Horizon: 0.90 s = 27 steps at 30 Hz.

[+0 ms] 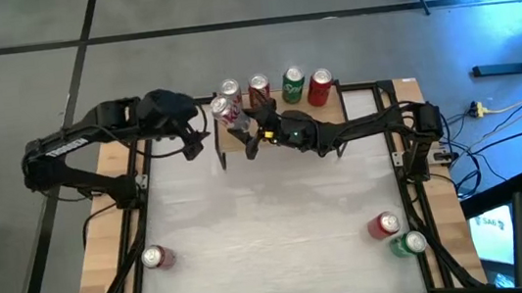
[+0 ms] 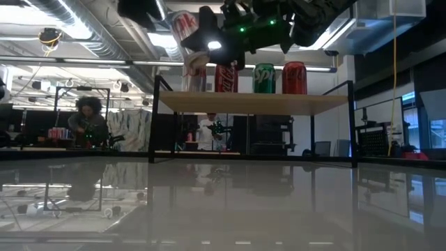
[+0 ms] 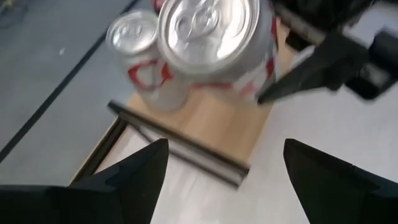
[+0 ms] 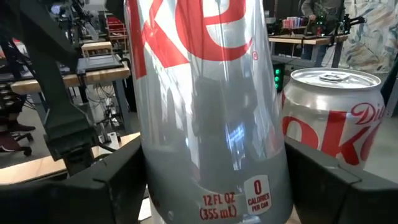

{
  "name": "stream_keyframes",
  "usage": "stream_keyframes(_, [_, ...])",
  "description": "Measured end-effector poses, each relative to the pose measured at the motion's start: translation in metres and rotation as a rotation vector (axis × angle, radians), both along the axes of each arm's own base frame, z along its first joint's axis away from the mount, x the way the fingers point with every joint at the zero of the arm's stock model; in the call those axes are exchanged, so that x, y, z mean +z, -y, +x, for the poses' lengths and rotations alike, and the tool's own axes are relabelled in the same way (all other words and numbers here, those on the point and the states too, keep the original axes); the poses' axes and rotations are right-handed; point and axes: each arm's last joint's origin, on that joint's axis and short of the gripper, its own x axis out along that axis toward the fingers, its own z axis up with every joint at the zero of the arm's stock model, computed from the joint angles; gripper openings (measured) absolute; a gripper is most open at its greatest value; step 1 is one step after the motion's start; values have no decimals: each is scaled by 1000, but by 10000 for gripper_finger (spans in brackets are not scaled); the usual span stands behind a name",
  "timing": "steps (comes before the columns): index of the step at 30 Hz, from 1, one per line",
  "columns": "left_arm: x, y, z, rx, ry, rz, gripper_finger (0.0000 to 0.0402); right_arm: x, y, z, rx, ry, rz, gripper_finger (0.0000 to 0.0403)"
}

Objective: Place canned beverage on shelf
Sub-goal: Put the red-silver soda can aligned with the other red-silver soda can on the shelf

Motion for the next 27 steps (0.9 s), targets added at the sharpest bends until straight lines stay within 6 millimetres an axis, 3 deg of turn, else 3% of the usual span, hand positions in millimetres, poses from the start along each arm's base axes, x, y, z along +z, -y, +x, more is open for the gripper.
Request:
stream_keyframes(11, [-15,-1,2,7,272,65,307,11,0,-1,12,142,58,303])
stream_keyframes(19, [2,-4,12,32,475,132,307,21,-1,-2,31,253,66,303])
stream_keyframes(27, [6,-4,13,30,508,140,307,28,-3,-3,110,342,87,303])
